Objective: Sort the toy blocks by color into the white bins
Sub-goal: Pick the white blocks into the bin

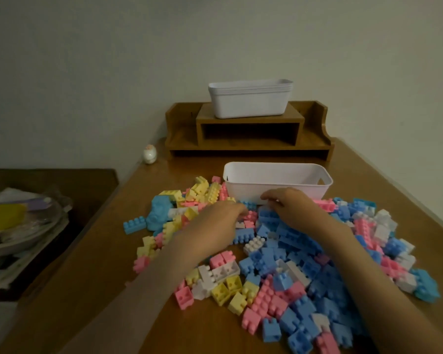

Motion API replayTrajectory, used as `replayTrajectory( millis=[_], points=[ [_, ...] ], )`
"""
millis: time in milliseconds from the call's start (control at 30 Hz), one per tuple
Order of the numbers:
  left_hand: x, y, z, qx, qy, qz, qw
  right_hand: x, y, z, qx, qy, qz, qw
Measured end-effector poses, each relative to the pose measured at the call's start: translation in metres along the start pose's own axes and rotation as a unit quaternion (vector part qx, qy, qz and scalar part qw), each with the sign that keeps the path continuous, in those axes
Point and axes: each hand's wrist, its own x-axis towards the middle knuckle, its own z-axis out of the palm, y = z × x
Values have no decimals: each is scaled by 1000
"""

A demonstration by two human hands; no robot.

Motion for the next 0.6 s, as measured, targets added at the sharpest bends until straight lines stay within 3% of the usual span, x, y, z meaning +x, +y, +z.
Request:
replayTrajectory(
  millis=[133,333,500,600],
  points=[
    [-4,-6,14,112,31,0,993,-3,3,0,-49,-12,1,999],
    [-3,-9,9,120,53,-10,991,-5,0,-3,-73,18,35,997],
    [-6,-9,8,101,89,-6,991,-19,-11,-10,132,87,-55,986],
    [-8,-8,8,66,134,-10,989,-21,-21,-9,177,45,-90,979]
  ],
)
